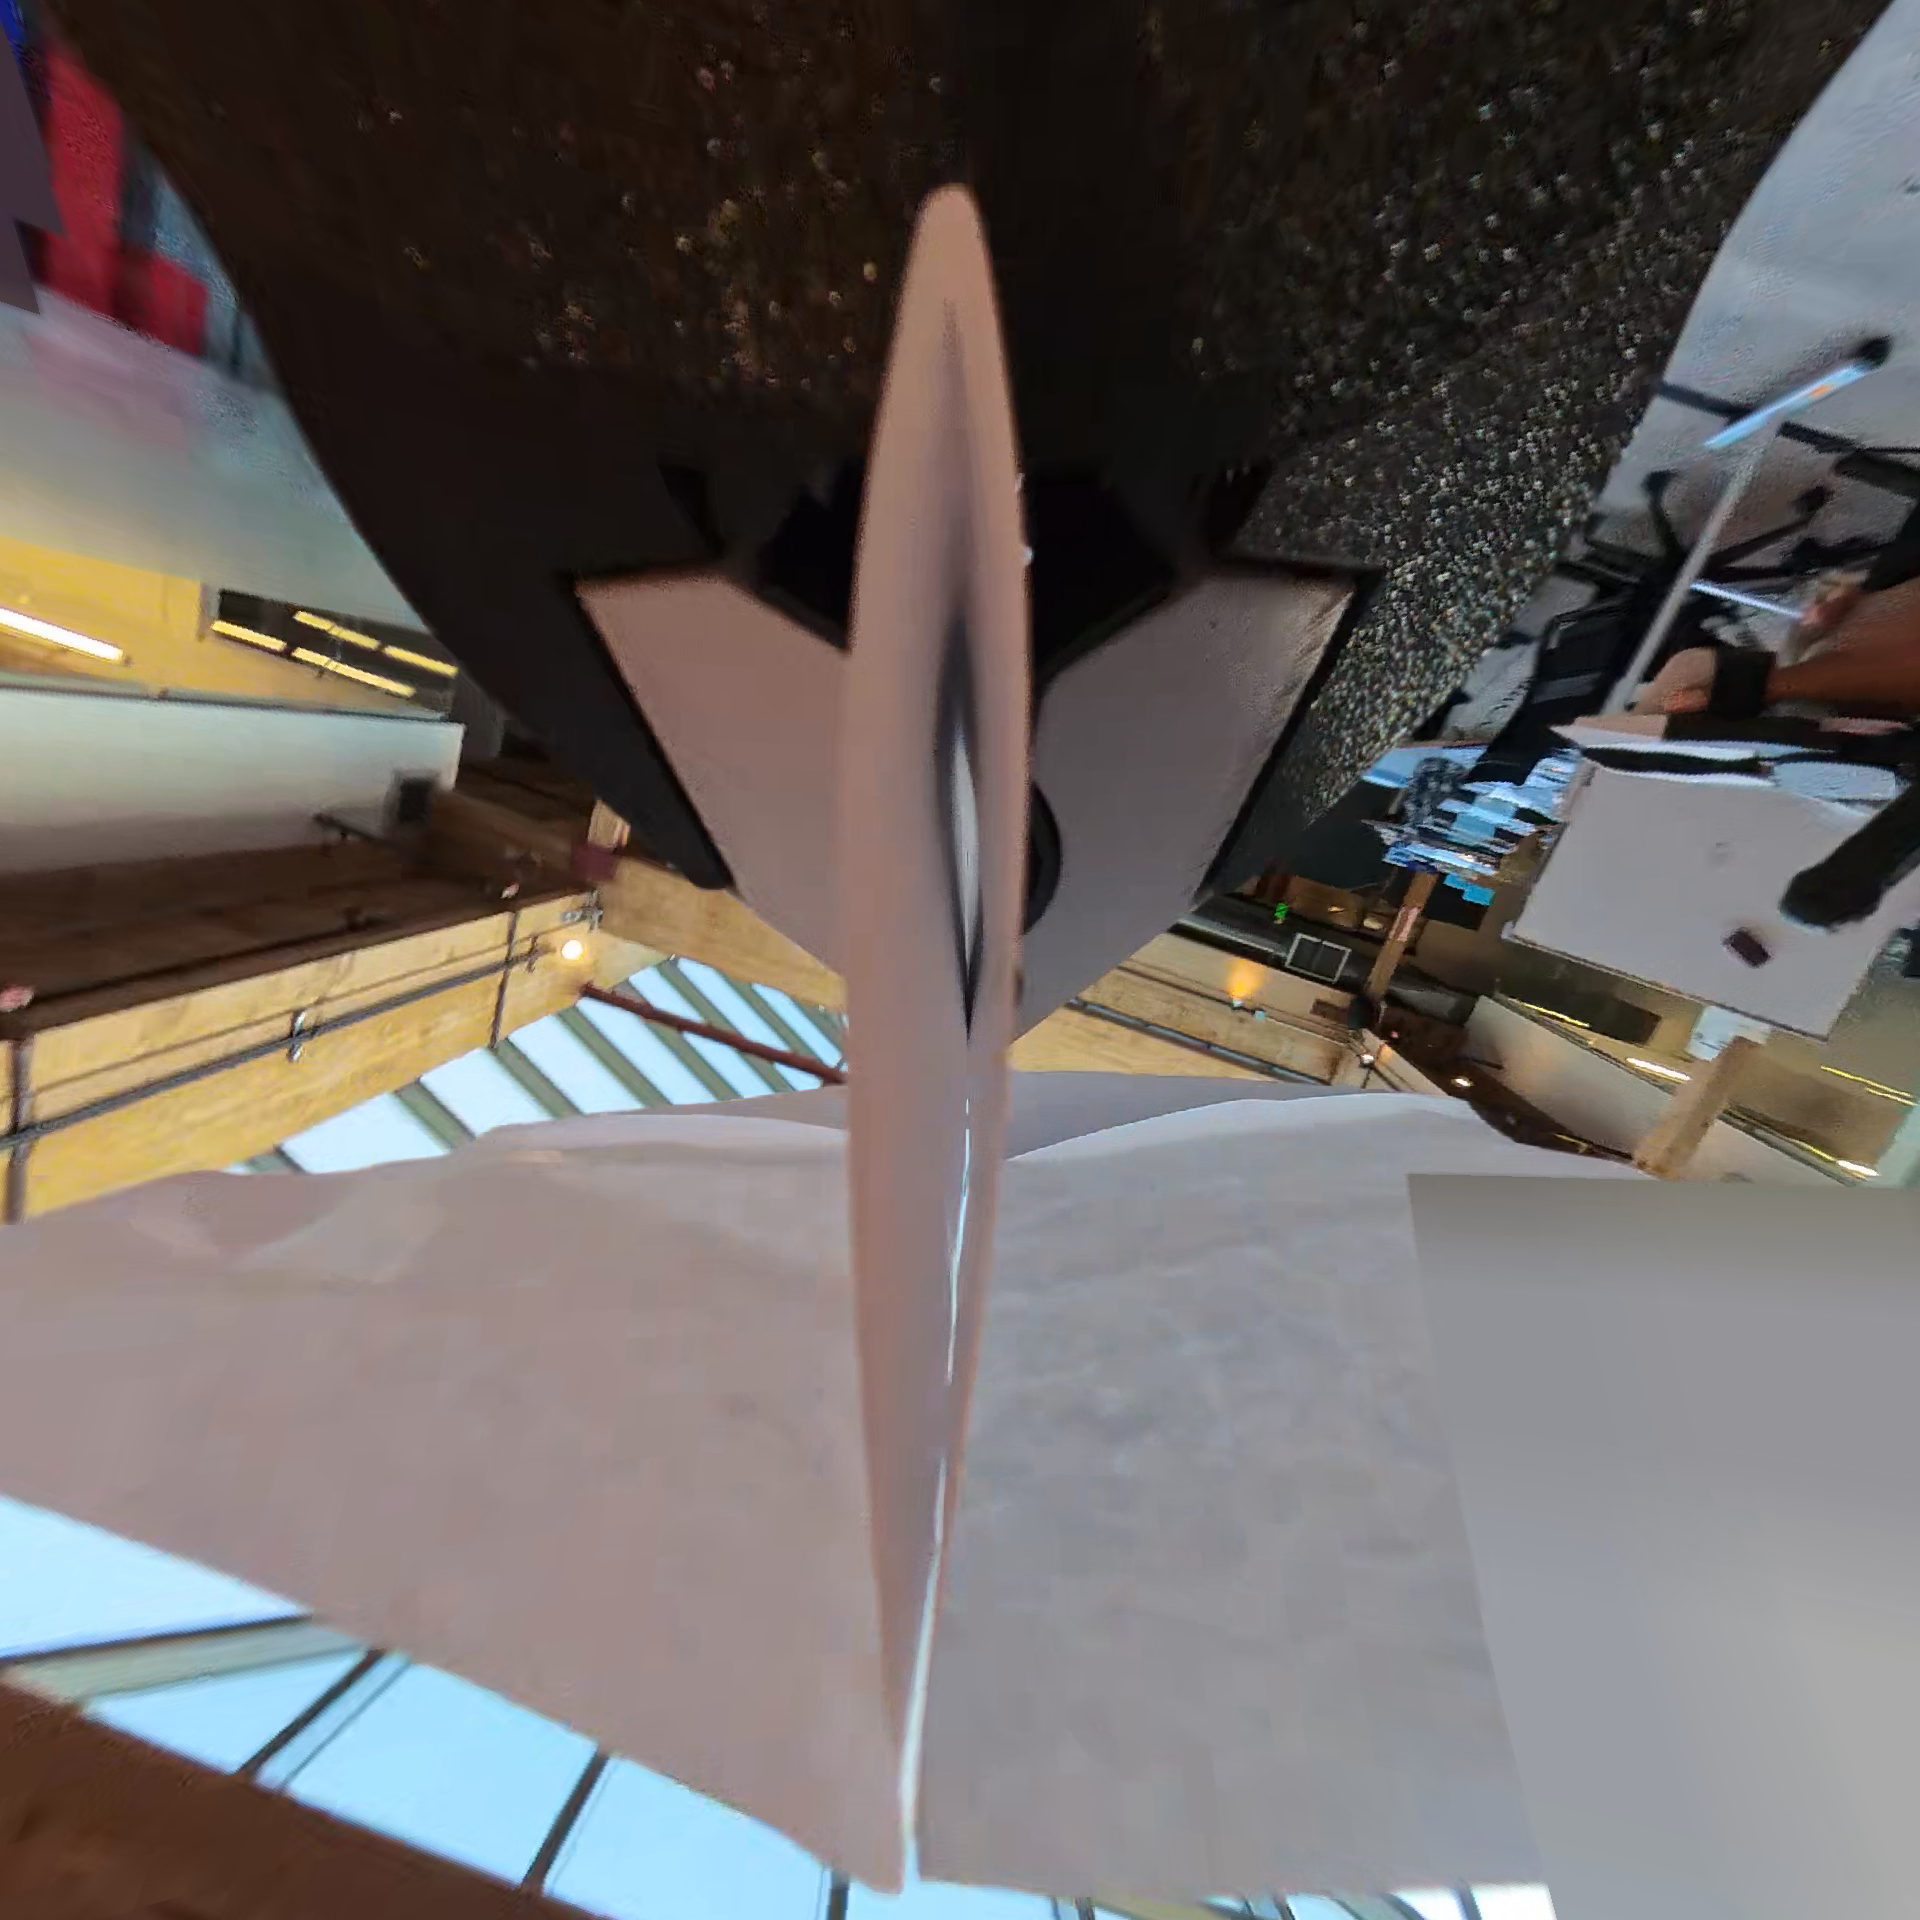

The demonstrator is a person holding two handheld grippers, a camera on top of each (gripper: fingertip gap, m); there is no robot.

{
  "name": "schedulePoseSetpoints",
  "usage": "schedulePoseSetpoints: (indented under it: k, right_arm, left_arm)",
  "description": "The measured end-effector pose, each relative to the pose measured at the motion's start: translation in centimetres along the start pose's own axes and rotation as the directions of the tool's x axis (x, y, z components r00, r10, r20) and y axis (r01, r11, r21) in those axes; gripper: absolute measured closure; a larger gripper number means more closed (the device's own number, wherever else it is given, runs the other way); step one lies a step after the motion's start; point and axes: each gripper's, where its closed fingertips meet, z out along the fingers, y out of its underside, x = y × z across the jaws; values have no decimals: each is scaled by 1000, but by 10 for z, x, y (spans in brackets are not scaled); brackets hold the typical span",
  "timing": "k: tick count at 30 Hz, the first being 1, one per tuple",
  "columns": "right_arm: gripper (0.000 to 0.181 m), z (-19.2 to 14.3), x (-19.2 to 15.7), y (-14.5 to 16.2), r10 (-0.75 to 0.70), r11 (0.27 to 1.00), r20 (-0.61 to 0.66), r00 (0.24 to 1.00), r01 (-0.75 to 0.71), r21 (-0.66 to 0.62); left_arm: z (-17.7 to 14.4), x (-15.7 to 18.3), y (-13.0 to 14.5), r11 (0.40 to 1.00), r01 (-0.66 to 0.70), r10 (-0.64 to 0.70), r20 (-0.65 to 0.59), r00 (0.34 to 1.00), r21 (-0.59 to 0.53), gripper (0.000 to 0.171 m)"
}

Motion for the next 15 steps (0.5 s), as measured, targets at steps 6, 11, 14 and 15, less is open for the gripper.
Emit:
schedulePoseSetpoints:
  k: [6, 11, 14, 15]
  right_arm:
    - [181, 18, -34, -136, -231, 967, -50, 972, 235, 96]
    - [181, 33, -87, -204, -390, 901, -124, 913, 406, 152]
    - [181, 41, -120, -218, -433, 856, -183, 883, 466, 223]
    - [181, 45, -128, -217, -435, 845, -200, 878, 475, 248]
  left_arm:
    - [22, -58, -21, 999, -34, 35, -32, 999, 22, 113]
    - [24, -113, -20, 998, -61, 63, -48, 997, 31, 113]
    - [14, -135, -11, 998, -54, 55, -53, 997, 36, 113]
    - [8, -139, -7, 998, -45, 47, -54, 997, 37, 113]
